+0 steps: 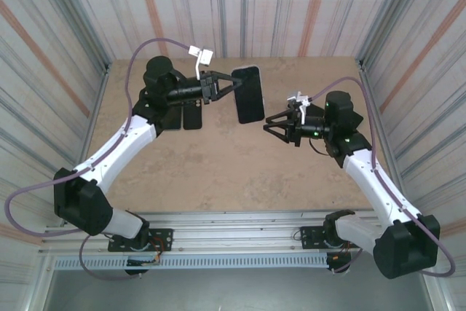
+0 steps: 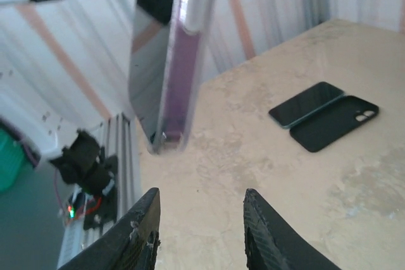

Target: Take the phone out of the phone case

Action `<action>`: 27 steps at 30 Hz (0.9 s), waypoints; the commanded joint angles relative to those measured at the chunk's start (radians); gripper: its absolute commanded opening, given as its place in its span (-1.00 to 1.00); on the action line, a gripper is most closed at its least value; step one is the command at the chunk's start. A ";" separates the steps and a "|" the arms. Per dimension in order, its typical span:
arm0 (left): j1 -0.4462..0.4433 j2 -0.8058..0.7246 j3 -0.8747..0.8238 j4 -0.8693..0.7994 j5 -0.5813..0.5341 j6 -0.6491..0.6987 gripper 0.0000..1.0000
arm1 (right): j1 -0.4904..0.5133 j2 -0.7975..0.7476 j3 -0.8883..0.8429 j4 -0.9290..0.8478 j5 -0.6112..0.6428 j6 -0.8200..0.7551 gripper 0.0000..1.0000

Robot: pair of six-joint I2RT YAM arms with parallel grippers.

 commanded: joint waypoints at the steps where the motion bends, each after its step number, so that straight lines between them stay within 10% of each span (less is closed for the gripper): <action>1: 0.010 -0.033 0.066 -0.069 0.119 0.180 -1.00 | 0.038 0.021 0.044 -0.069 -0.060 -0.164 -0.31; 17: 0.038 0.029 0.138 -0.109 0.214 0.237 -1.00 | 0.100 0.146 0.162 -0.185 -0.090 -0.342 -0.67; 27: 0.039 0.047 0.150 -0.133 0.226 0.253 -1.00 | 0.115 0.162 0.159 -0.123 -0.124 -0.314 -0.54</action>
